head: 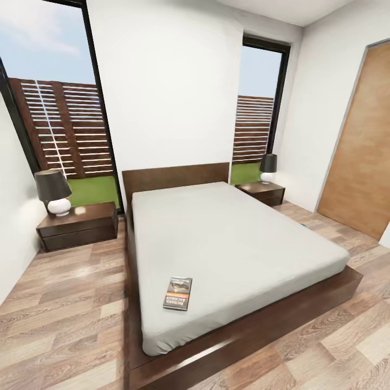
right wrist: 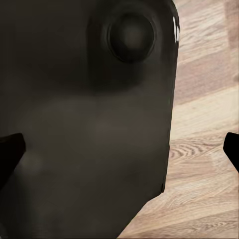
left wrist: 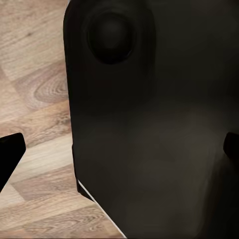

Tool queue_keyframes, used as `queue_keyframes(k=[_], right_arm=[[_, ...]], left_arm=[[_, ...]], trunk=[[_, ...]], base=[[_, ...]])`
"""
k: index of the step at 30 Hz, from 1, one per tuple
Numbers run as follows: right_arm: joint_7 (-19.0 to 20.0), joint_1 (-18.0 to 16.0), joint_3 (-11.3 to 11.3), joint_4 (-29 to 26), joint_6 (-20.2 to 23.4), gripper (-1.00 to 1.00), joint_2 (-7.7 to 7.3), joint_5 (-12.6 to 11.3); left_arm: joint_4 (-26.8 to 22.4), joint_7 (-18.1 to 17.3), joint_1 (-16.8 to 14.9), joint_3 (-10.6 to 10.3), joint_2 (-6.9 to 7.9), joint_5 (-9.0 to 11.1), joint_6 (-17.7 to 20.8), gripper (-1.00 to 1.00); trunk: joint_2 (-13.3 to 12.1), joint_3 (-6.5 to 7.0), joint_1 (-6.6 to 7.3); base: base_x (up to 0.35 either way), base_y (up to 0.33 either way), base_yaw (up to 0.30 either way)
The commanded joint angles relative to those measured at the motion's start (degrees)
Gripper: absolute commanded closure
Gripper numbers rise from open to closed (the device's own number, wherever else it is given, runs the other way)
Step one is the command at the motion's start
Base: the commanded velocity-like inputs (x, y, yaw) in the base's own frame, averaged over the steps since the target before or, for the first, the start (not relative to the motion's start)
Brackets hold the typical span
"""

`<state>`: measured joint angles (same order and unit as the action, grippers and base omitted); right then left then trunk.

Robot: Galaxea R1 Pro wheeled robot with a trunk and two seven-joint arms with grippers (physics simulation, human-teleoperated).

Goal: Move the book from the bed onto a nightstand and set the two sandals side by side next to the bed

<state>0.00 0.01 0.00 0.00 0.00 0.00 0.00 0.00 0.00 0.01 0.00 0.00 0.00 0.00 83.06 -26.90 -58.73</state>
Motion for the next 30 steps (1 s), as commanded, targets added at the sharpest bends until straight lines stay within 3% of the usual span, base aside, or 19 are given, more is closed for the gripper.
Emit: queue_keyframes(k=[1,12,30], right_arm=[[-0.33,-0.34,-0.33,-0.33,-0.01,-1.00,0.33,-0.06],[-0.90,-0.34,-0.28,-0.75,-0.03,-1.00,0.42,-0.07],[-0.90,-0.34,-0.28,-0.75,-0.03,-1.00,0.42,-0.07]], left_arm=[[-0.09,-0.33,-0.34,-0.18,0.33,0.06,-0.33,-1.00],[-0.09,-2.02,-0.41,-0.11,0.66,0.01,-3.85,-1.00],[-0.09,-2.02,-0.41,-0.11,0.66,0.01,-3.85,-1.00]], trunk=[[0.02,-0.03,0.00],[0.02,-0.03,0.00],[0.02,-0.03,0.00]], base=[[0.000,0.000,0.000],[0.000,0.000,0.000],[0.000,0.000,0.000]])
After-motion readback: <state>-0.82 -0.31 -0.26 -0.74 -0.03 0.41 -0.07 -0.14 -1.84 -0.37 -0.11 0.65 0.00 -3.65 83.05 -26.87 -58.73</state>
